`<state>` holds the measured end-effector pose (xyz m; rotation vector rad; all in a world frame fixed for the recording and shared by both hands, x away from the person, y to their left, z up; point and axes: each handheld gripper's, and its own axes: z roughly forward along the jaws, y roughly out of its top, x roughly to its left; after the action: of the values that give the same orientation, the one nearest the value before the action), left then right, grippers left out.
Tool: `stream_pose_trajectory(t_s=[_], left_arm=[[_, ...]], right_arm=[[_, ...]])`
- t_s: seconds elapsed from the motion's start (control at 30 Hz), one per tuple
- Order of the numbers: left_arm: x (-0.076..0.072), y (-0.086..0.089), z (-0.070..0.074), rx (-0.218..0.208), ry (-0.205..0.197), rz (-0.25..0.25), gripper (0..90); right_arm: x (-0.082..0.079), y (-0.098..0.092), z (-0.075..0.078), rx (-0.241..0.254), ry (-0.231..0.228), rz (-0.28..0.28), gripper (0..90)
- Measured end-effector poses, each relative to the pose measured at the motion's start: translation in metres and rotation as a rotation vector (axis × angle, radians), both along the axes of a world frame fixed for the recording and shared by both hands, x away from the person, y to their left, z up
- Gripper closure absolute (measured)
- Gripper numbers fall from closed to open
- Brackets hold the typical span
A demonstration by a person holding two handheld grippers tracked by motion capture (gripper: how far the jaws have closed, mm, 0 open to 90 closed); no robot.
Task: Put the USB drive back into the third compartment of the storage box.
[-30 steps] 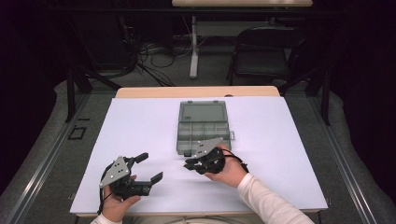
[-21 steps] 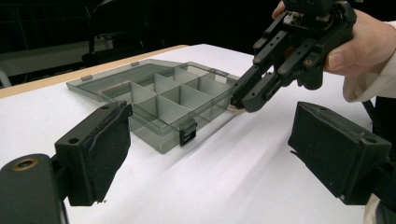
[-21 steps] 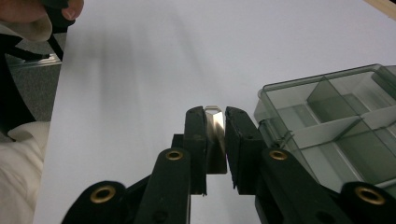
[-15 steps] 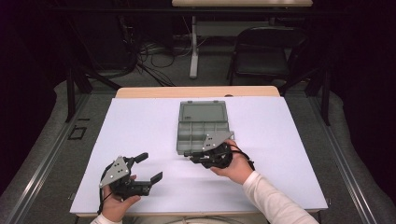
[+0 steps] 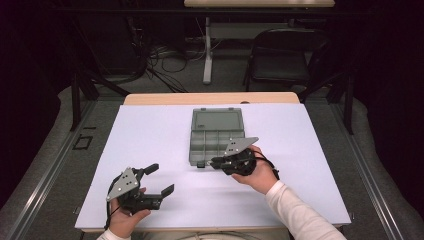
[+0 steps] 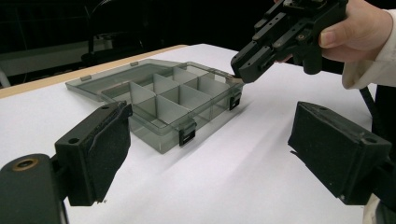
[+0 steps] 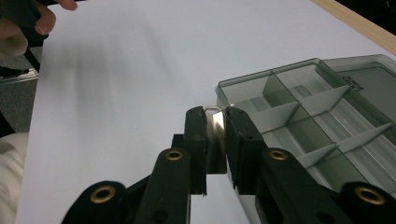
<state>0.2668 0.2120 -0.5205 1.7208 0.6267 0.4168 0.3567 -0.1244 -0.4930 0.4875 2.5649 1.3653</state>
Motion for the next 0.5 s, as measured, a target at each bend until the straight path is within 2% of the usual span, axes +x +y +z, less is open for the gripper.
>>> stream_pose_trajectory(t_s=[0.5], left_arm=[[0.000, 0.000, 0.000, -0.001, -0.003, 0.002, 12.3]], right_arm=[[0.012, -0.018, 0.008, -0.004, -0.013, -0.065, 79.5]])
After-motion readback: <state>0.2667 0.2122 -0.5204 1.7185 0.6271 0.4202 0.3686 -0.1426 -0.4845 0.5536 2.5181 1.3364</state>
